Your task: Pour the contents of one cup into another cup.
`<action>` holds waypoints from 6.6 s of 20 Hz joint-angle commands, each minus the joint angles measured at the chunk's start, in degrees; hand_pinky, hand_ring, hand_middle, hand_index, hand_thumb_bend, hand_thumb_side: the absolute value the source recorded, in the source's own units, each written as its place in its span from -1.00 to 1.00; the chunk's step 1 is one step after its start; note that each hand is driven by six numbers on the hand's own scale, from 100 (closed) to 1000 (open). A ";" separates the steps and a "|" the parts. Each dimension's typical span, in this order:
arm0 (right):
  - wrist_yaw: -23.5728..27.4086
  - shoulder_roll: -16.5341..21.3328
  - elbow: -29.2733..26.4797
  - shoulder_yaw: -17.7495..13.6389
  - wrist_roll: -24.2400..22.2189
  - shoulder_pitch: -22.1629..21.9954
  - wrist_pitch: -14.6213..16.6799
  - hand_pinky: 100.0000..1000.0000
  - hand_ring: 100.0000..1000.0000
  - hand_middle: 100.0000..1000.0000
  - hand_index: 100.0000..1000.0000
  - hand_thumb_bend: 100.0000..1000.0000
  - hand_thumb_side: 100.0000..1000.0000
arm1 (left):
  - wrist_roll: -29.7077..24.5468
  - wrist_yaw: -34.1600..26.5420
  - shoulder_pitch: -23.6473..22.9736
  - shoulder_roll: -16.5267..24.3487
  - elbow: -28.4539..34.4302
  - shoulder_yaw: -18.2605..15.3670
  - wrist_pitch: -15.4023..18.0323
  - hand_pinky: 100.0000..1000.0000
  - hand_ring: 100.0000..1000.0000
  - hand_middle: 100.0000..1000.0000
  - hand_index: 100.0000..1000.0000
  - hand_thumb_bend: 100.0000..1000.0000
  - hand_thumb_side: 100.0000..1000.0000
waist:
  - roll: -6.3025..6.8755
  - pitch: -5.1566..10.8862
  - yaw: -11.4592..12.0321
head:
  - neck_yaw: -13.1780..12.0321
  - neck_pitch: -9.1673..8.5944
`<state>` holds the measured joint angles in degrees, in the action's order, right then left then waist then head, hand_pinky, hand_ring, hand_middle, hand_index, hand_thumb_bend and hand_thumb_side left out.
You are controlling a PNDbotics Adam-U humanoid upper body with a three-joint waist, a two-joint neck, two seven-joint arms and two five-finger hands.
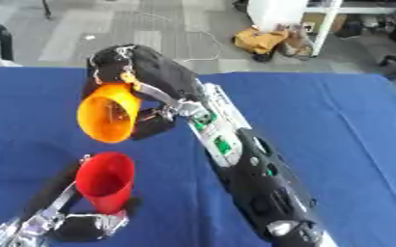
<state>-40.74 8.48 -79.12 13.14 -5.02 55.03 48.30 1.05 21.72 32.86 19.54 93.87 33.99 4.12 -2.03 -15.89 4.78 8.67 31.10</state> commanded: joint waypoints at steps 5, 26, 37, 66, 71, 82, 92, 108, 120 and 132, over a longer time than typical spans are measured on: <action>0.21 0.34 -1.31 -0.04 0.11 1.51 0.16 -0.22 -0.35 -0.21 -0.06 -1.00 -1.00 | 0.44 0.35 1.03 -0.33 -0.17 -0.45 0.37 -0.11 -0.43 -0.39 0.04 -1.00 0.06 | 0.11 1.34 -0.09 | -0.05 0.04; -1.06 0.50 -1.67 0.89 0.38 1.48 1.53 -0.22 -0.34 -0.20 -0.04 -1.00 -1.00 | 0.59 0.23 1.61 -0.43 -0.46 -0.82 0.07 -0.10 -0.43 -0.38 0.04 -1.00 0.06 | 0.09 1.35 -0.18 | -0.07 0.21; -3.31 0.75 -2.12 1.20 1.63 1.41 2.52 -0.22 -0.32 -0.19 -0.02 -1.00 -0.95 | 0.68 0.02 1.71 -0.30 -0.16 -0.98 -0.16 -0.10 -0.42 -0.38 0.04 -1.00 0.06 | 0.13 1.33 -0.26 | -0.09 0.22; -10.75 1.51 -2.71 1.78 6.61 1.26 3.66 -0.21 -0.29 -0.16 0.02 -1.00 -0.80 | 0.35 -0.26 1.58 -0.10 0.54 -1.06 -0.22 -0.08 -0.42 -0.37 0.05 -1.00 0.08 | 0.31 1.20 -0.20 | -0.23 0.06; -12.07 1.70 -2.73 1.76 7.62 1.19 3.66 -0.21 -0.28 -0.16 0.03 -1.00 -0.79 | 0.21 -0.38 1.51 0.01 0.82 -1.08 -0.25 -0.08 -0.42 -0.37 0.05 -1.00 0.08 | 0.35 1.17 -0.22 | -0.24 0.02; -14.96 2.17 -2.83 1.76 9.79 1.02 3.66 -0.20 -0.27 -0.14 0.05 -1.00 -0.73 | -0.03 -0.54 1.45 0.11 1.13 -1.04 -0.19 -0.07 -0.42 -0.37 0.06 -1.00 0.08 | 0.41 1.14 -0.24 | -0.26 0.04; -18.13 2.70 -2.92 1.99 12.10 0.94 3.66 -0.20 -0.26 -0.13 0.07 -1.00 -0.67 | -0.25 -0.58 1.42 0.19 1.25 -0.98 -0.04 -0.06 -0.41 -0.37 0.06 -1.00 0.09 | 0.39 1.14 -0.24 | -0.25 0.14; -24.59 3.18 -3.04 2.61 16.85 0.82 3.66 -0.19 -0.32 -0.10 0.11 -1.00 -0.56 | -0.41 -0.76 1.42 0.30 1.35 -1.18 0.20 -0.05 -0.41 -0.36 0.06 -1.00 0.10 | 0.37 1.13 -0.29 | -0.31 0.13; -30.20 3.38 -2.80 3.07 20.89 0.94 3.66 -0.18 -0.26 -0.09 0.15 -1.00 -0.46 | -0.59 -0.85 1.37 0.36 1.45 -1.34 0.39 -0.04 -0.40 -0.36 0.07 -1.00 0.10 | 0.45 1.11 -0.34 | -0.35 0.07; -36.16 3.61 -2.09 3.47 25.45 1.00 3.66 -0.18 -0.22 -0.07 0.17 -1.00 -0.38 | -0.80 -0.98 1.33 0.49 1.58 -1.48 0.61 -0.03 -0.40 -0.35 0.07 -1.00 0.10 | 0.46 1.14 -0.40 | -0.43 0.08</action>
<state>-75.99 11.10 -80.93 16.68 18.93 54.95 51.12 0.40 20.90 33.45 19.18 94.17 33.24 4.62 -1.84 -15.89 4.39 8.24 31.20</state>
